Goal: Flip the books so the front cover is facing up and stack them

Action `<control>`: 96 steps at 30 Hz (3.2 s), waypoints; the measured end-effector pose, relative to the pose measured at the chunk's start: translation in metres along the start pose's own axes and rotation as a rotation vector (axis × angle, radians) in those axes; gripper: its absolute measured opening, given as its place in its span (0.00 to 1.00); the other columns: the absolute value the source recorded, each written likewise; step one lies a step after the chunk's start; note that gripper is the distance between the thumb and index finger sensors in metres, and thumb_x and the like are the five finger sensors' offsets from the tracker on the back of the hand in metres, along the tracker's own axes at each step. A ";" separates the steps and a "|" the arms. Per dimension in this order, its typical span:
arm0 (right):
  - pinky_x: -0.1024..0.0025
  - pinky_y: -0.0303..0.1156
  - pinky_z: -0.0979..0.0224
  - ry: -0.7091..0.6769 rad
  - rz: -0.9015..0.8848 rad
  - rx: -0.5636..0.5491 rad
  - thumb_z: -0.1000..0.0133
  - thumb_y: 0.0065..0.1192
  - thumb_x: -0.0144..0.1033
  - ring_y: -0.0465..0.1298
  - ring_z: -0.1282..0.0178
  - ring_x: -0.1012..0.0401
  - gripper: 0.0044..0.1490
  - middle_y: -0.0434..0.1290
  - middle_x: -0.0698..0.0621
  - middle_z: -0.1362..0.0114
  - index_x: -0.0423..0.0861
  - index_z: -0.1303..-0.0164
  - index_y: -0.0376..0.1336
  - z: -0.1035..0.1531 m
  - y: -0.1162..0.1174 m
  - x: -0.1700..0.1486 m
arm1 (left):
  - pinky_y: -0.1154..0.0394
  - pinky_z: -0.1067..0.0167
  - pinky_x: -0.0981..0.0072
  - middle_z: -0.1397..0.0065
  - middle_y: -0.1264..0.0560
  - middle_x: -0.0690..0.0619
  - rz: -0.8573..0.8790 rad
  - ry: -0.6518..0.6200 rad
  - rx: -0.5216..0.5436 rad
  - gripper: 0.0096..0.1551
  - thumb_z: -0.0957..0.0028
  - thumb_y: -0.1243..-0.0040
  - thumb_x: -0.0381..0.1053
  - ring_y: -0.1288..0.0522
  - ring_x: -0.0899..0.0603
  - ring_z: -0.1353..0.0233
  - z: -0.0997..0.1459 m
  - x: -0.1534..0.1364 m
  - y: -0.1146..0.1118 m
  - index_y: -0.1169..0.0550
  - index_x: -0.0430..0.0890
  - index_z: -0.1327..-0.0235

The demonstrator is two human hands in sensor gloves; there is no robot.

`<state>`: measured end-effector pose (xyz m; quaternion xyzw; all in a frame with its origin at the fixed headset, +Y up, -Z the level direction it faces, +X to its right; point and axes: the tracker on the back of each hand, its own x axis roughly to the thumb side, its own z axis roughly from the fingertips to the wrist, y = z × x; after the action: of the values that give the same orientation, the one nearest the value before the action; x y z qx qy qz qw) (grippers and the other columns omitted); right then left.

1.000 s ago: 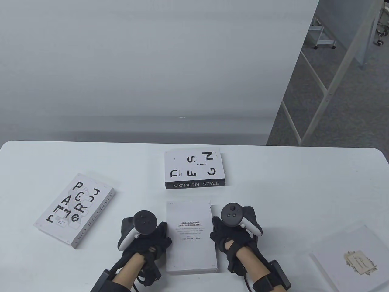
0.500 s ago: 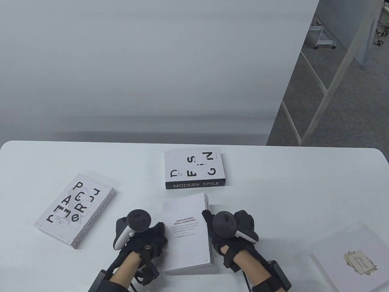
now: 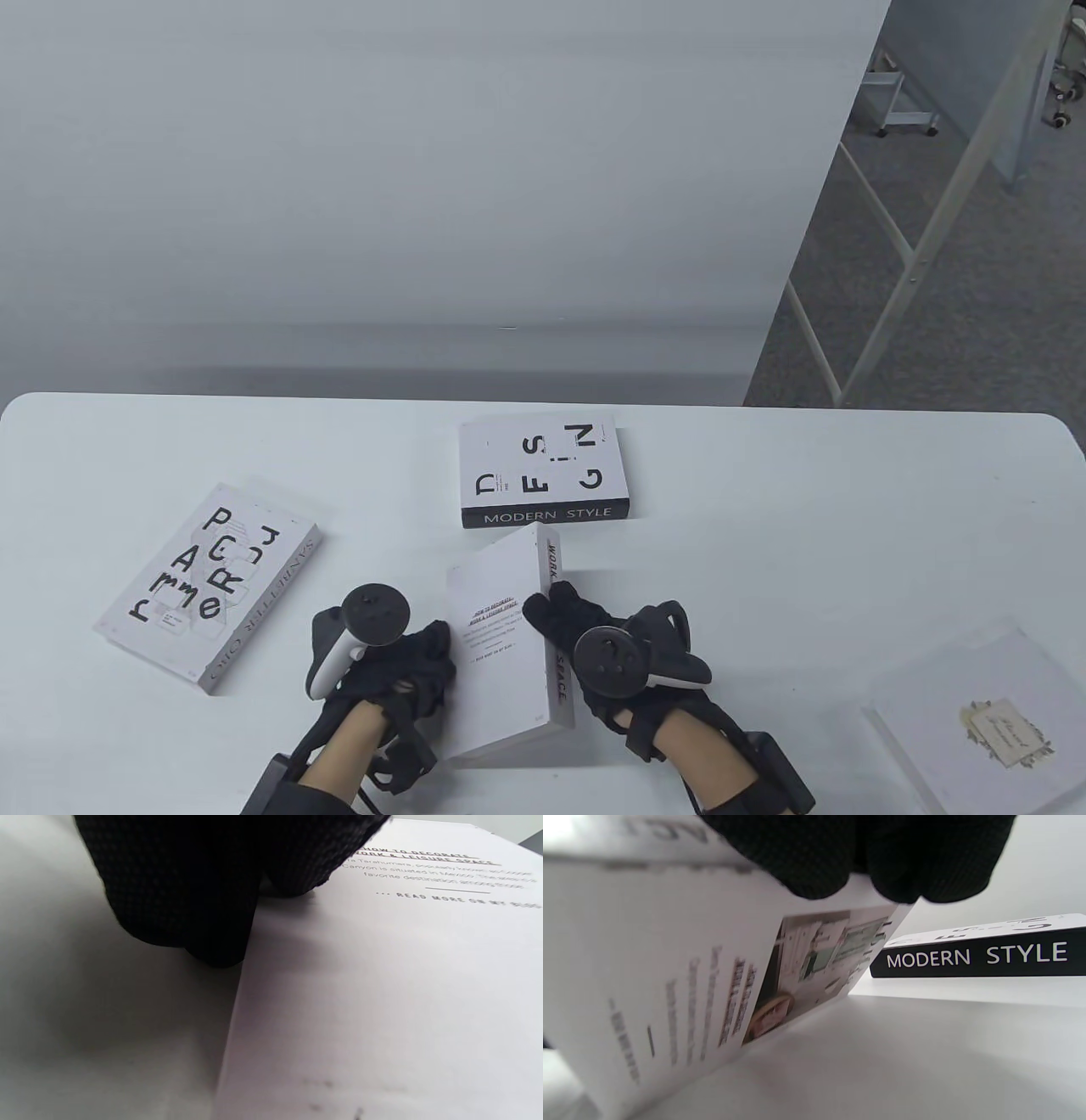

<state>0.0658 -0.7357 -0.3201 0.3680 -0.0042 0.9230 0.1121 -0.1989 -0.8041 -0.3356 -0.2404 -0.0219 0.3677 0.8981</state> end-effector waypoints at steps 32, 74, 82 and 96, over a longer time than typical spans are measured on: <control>0.39 0.68 0.35 0.103 -0.177 -0.164 0.56 0.71 0.33 0.66 0.33 0.32 0.45 0.52 0.26 0.25 0.57 0.32 0.51 0.007 -0.010 -0.033 | 0.20 0.44 0.47 0.28 0.30 0.39 -0.645 -0.395 0.380 0.45 0.53 0.36 0.62 0.20 0.33 0.35 0.059 0.086 0.056 0.35 0.42 0.26; 0.70 0.88 0.53 0.915 -1.546 -0.256 0.41 0.53 0.58 0.85 0.50 0.55 0.48 0.73 0.32 0.42 0.28 0.36 0.49 -0.070 0.063 -0.135 | 0.58 0.39 0.18 0.18 0.50 0.29 -0.738 -0.251 0.540 0.62 0.58 0.43 0.76 0.60 0.16 0.26 0.122 0.075 0.130 0.41 0.40 0.18; 0.70 0.88 0.53 0.967 -1.516 -0.222 0.41 0.51 0.59 0.86 0.50 0.55 0.48 0.74 0.33 0.42 0.27 0.36 0.49 -0.100 0.070 -0.129 | 0.57 0.39 0.18 0.19 0.49 0.28 -0.713 -0.244 0.551 0.62 0.58 0.43 0.76 0.59 0.16 0.26 0.124 0.069 0.136 0.40 0.39 0.18; 0.66 0.86 0.51 0.970 -1.536 -0.224 0.40 0.43 0.54 0.84 0.48 0.51 0.49 0.71 0.28 0.40 0.21 0.35 0.45 -0.112 0.067 -0.126 | 0.57 0.39 0.18 0.19 0.49 0.29 -0.701 -0.249 0.545 0.61 0.57 0.43 0.76 0.59 0.16 0.26 0.124 0.068 0.136 0.40 0.40 0.18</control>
<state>0.0640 -0.8166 -0.4825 -0.1715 0.1997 0.6421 0.7200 -0.2649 -0.6233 -0.2966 0.0726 -0.1122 0.0603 0.9892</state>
